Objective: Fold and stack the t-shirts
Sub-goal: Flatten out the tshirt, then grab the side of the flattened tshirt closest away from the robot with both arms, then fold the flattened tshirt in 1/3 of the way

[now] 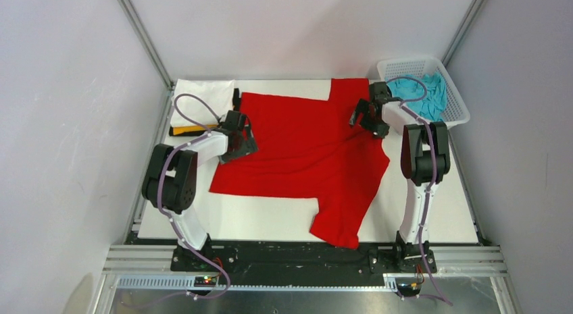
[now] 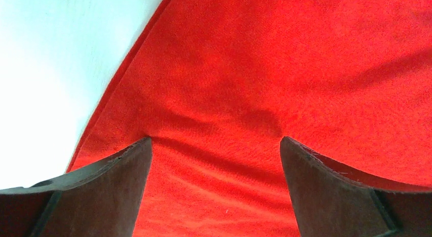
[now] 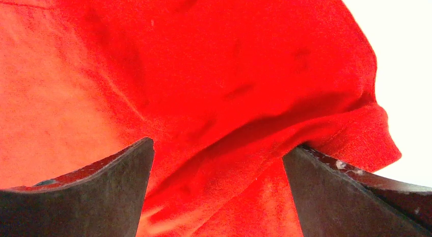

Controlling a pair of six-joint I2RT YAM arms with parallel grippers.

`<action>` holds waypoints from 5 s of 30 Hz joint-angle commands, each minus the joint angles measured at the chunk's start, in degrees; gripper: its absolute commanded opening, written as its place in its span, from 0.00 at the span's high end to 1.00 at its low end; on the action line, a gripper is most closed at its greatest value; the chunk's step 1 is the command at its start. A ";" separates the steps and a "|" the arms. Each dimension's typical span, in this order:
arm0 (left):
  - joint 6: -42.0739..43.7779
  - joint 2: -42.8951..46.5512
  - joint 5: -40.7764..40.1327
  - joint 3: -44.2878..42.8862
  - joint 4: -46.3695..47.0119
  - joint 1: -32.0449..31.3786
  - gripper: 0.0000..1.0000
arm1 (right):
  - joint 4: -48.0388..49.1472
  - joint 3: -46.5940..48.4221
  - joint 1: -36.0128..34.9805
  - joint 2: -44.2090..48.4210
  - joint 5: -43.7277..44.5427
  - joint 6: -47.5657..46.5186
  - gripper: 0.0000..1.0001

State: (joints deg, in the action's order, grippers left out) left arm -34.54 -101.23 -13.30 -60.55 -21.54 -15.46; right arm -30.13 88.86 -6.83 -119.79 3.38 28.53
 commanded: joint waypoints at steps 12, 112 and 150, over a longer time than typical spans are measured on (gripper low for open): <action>-2.12 10.19 0.90 3.27 0.68 0.35 0.00 | -4.21 7.50 -3.90 4.60 6.29 -9.03 0.01; -22.13 63.88 -0.71 42.03 -15.37 7.58 1.00 | -34.86 -50.53 -53.87 61.17 -22.01 13.50 1.00; -19.76 33.12 -2.17 17.69 -5.37 6.03 1.00 | -18.35 -32.77 -16.90 58.77 -6.97 3.23 1.00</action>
State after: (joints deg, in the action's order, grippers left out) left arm -55.18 -65.95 -11.49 -39.03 -28.32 -10.63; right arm -53.60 53.17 -26.26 -59.44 -5.08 33.82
